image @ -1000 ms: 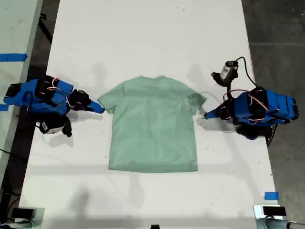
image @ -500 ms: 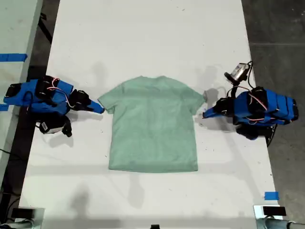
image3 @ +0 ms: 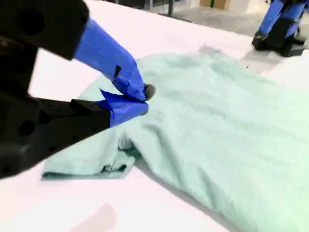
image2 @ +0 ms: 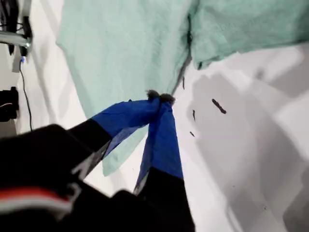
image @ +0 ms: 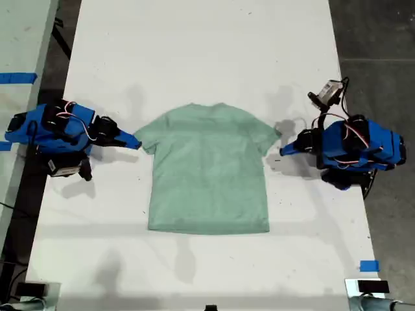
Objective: Fold tshirt
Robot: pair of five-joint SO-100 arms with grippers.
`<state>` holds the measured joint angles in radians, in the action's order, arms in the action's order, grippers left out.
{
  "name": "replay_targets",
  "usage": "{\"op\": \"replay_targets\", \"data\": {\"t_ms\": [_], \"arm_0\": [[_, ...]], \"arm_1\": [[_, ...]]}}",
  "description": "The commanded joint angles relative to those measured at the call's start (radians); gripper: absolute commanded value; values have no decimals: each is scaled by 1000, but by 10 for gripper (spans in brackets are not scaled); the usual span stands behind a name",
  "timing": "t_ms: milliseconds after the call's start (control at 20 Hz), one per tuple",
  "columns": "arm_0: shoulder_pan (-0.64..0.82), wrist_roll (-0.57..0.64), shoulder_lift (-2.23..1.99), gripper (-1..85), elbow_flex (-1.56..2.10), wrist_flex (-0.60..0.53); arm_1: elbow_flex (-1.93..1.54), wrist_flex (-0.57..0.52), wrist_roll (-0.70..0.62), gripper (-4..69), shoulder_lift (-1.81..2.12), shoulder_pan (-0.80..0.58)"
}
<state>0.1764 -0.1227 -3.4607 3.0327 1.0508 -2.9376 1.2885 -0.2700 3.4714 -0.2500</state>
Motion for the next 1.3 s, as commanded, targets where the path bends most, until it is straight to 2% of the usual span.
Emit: {"op": "replay_targets", "data": {"t_ms": [0, 200, 350, 550, 700, 900, 1100, 1250], "arm_0": [[57, 46, 236, 1, -261, 46], [261, 296, 584, 1, -692, 252], [436, 488, 815, 1, -917, 368], [535, 638, 1032, 1, -1065, 402], [538, 683, 1134, 1, -1123, 434], [535, 683, 1129, 4, -1121, 454], [534, 680, 1114, 1, -1109, 457], [525, 678, 1112, 1, -1078, 439]], "arm_1": [[199, -8, -81, -7, -144, -58], [529, 37, -232, -6, -540, -158], [816, 138, -380, -6, -853, -239], [1075, 270, -554, -7, -1092, -324], [1178, 348, -646, -7, -1220, -365], [1186, 348, -698, -2, -1247, -385], [1167, 341, -739, 172, -1249, -419], [1095, 293, -753, 215, -1250, -454]]}}
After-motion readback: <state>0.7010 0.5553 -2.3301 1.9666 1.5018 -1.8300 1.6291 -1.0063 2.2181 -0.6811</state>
